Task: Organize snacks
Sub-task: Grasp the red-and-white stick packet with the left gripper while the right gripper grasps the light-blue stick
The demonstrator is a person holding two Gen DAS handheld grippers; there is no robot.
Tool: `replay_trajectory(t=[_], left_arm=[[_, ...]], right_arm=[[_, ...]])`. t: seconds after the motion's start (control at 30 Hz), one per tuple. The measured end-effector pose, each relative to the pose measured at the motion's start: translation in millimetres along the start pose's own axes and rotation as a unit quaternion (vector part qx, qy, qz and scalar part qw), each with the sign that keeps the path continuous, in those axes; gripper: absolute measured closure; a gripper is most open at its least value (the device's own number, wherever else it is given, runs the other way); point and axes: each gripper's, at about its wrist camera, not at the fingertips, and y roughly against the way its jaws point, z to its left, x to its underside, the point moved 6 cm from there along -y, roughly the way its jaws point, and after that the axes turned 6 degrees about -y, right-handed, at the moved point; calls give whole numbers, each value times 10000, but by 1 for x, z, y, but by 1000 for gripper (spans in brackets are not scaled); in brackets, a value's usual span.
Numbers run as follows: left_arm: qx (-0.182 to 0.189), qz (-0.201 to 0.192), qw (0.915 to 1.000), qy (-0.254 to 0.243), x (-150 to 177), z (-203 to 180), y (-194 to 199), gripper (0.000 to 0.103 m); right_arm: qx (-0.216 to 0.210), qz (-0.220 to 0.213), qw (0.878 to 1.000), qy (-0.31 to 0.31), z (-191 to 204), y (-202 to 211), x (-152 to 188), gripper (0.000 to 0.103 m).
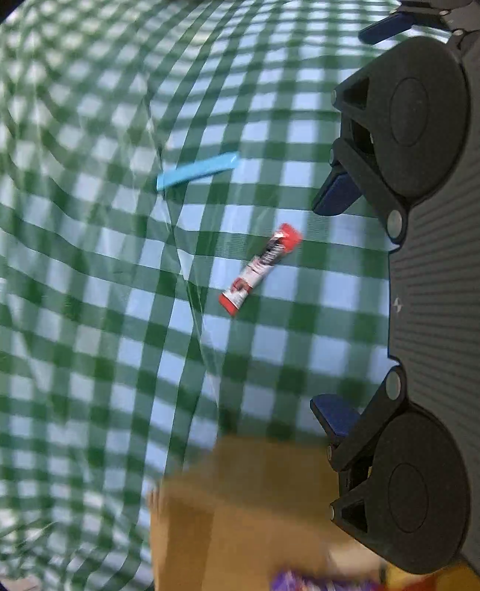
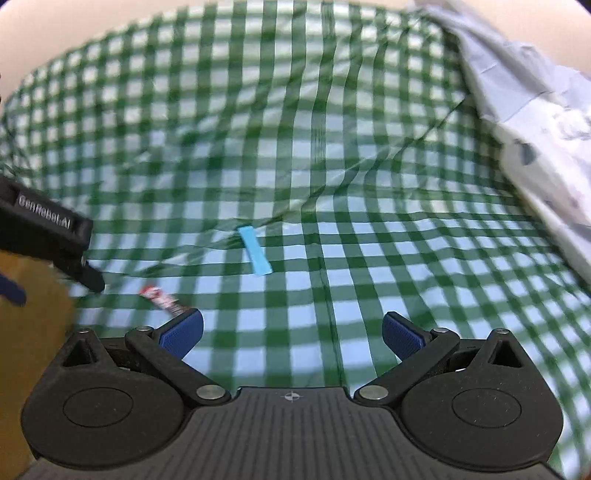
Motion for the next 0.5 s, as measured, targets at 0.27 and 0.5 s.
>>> replay_trajectory(t=[0.27, 0.5], left_arm=[[-233, 516, 9980, 294, -29, -6, -97, 0], [-439, 289, 9979, 380, -30, -2, -100, 28]], right_arm=[[-312, 295, 9975, 560, 8, -160, -11, 1], [-626, 113, 9937, 921, 29, -222, -28, 4]])
